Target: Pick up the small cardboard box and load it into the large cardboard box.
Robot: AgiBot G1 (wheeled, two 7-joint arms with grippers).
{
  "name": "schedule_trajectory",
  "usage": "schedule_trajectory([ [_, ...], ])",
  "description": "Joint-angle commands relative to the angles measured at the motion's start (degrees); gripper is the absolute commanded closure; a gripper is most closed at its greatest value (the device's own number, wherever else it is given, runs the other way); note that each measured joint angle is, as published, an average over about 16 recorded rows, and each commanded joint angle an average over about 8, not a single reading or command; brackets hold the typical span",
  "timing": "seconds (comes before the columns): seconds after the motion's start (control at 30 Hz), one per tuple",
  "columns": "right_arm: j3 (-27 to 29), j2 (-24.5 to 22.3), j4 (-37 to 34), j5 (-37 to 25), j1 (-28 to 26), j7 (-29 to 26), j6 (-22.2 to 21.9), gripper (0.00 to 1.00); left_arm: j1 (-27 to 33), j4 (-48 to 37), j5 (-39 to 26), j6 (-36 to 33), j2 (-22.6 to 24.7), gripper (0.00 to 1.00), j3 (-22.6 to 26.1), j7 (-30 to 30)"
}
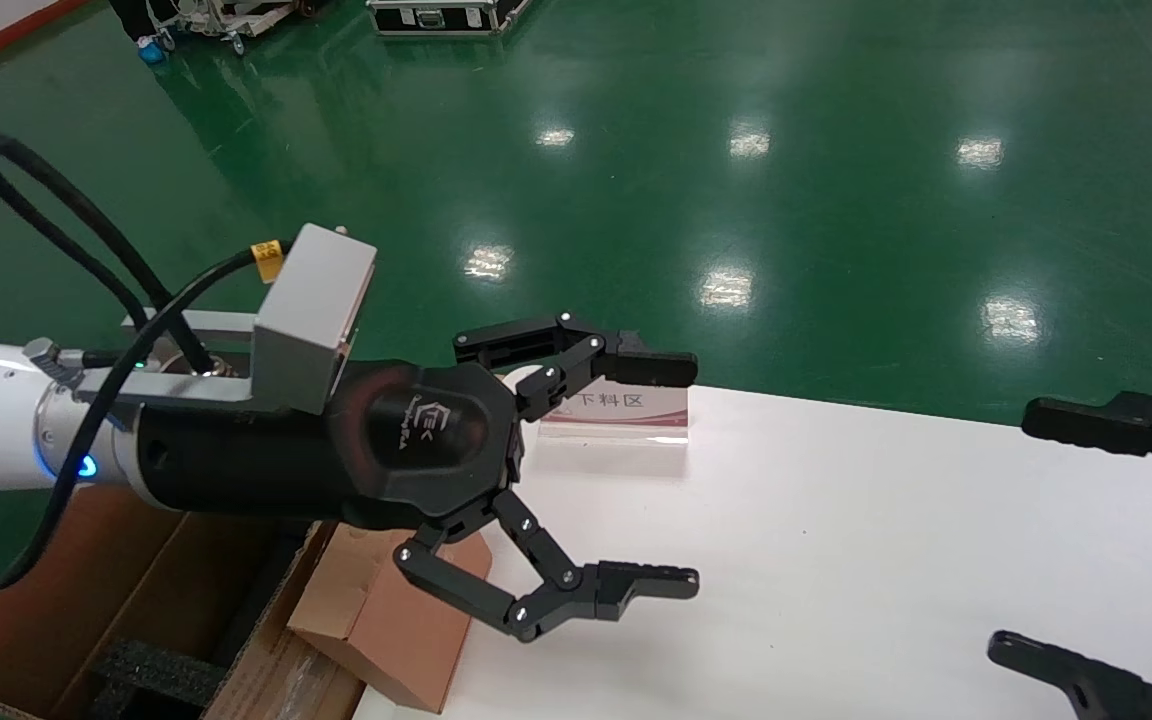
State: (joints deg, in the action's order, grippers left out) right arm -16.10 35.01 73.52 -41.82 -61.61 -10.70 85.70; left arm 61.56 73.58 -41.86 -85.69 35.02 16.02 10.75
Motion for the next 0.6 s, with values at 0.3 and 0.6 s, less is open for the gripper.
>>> schedule_trajectory([
  [0.3,-0.01,-0.01,-0.01,0.01,0.0,0.01,-0.01,0.0,0.0,0.0,0.0,0.0,0.0,0.0,0.0,0.0],
  [0.6,-0.02,-0.01,-0.02,-0.02,0.01,0.01,-0.02,0.0,-0.01,-0.01,0.02,0.02,-0.01,0.0,-0.01,-0.01],
])
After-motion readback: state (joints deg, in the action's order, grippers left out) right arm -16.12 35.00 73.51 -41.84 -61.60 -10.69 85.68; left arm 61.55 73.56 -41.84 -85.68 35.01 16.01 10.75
